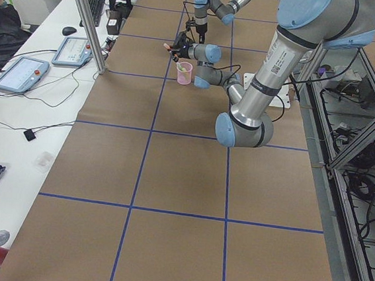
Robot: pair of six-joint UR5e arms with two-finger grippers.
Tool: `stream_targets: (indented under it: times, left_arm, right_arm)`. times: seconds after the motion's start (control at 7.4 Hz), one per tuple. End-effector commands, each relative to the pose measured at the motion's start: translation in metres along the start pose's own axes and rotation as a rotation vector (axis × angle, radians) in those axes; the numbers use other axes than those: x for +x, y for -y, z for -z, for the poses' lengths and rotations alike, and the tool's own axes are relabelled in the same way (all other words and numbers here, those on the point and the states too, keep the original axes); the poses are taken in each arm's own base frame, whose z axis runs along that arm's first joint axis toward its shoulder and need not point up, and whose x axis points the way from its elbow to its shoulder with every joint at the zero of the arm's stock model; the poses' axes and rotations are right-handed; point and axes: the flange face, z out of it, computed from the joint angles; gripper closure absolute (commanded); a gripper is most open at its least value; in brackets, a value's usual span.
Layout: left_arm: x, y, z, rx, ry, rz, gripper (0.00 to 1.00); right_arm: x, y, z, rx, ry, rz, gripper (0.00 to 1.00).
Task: Collect pens into pen holder
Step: 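Drop the orange marker into the cup while the right lifts the purple marker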
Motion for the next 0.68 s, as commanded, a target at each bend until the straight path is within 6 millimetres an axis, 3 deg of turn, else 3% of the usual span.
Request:
stream_targets:
  times: [0.0, 0.41, 0.54]
  left_arm:
    - [-0.002, -0.001, 0.000, -0.002, 0.002, -0.005, 1.00]
    - [-0.008, -0.014, -0.004, -0.015, 0.019, -0.011, 1.00]
    - [-0.004, -0.030, -0.002, -0.036, 0.014, -0.011, 1.00]
  right_arm:
    - [0.004, 0.015, 0.040, 0.057, 0.042, -0.017, 1.00]
    - [-0.004, 0.037, 0.113, 0.173, 0.127, -0.014, 1.00]
    - [-0.006, 0.037, 0.127, 0.194, 0.143, -0.009, 1.00]
